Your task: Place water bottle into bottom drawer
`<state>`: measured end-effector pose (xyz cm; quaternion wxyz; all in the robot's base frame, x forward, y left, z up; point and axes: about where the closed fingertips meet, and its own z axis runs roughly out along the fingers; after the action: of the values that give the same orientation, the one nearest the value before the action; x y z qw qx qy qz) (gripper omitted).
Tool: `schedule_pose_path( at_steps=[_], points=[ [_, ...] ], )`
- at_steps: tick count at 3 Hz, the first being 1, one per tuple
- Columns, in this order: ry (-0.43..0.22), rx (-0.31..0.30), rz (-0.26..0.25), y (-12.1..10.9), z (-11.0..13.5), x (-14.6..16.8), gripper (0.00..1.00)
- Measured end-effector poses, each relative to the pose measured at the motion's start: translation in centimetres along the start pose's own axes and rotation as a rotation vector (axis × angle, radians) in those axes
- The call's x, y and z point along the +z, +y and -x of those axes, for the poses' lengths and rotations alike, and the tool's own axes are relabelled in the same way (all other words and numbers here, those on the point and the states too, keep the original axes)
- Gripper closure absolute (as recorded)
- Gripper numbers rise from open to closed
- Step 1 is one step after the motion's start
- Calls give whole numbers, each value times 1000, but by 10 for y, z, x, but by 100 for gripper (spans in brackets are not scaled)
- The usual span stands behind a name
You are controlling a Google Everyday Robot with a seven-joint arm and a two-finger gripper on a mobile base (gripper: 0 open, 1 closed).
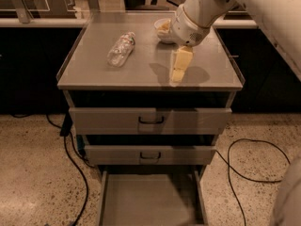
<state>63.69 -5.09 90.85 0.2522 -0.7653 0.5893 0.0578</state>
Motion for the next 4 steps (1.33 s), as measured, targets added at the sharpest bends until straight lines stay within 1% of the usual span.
schedule_pose_path(
  at_steps=[1,2,3,4],
  points=[
    [-19,-64,1,-23,8,20,0],
    [-49,-154,36,-51,22,54,0],
    [-100,-253,66,-83,43,92,0],
    [-171,-329,55,-110,65,119,0]
  ],
)
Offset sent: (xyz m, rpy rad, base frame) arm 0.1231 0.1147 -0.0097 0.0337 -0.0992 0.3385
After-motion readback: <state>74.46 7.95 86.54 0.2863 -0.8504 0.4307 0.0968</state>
